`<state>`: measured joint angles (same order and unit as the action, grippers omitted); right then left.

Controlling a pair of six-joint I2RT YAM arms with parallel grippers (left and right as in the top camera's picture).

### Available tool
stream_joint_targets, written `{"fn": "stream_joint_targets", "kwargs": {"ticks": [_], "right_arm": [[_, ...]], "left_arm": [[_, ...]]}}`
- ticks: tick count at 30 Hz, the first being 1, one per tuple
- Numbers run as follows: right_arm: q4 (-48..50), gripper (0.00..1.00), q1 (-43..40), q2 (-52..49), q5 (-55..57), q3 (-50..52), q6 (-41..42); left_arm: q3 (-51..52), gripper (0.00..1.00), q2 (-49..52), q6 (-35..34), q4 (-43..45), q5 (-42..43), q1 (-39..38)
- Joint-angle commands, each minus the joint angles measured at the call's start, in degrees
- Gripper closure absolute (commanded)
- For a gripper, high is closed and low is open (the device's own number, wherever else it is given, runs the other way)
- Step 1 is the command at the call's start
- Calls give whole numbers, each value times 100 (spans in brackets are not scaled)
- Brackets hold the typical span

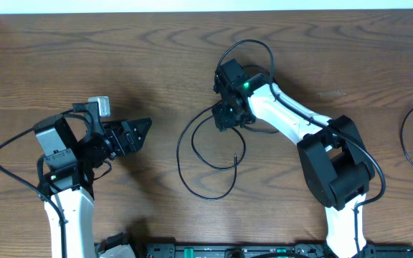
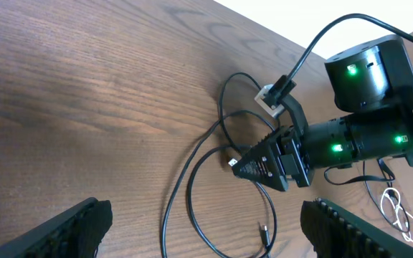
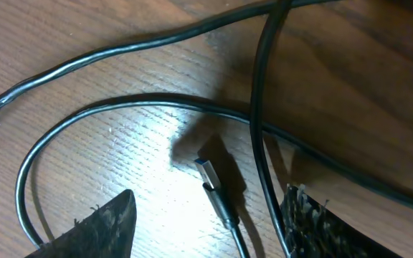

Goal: Untangle cables

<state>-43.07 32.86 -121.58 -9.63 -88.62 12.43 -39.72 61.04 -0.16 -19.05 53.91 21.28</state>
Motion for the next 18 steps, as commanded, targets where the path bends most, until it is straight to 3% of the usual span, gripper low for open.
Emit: {"fn": "stream_joint_targets", "kwargs": {"ticks": [1,8,18], "right_arm": [[9,38,15,-28,-210,109,79],[251,36,15,-31,-1021,125,-199],[321,31,13,-70,-1193,138,-330]], "left_arm": [[20,10,-7,55,4,98,31],[20,10,-7,52,4,114,31],[20,11,-7,50,-15,116,31]]}}
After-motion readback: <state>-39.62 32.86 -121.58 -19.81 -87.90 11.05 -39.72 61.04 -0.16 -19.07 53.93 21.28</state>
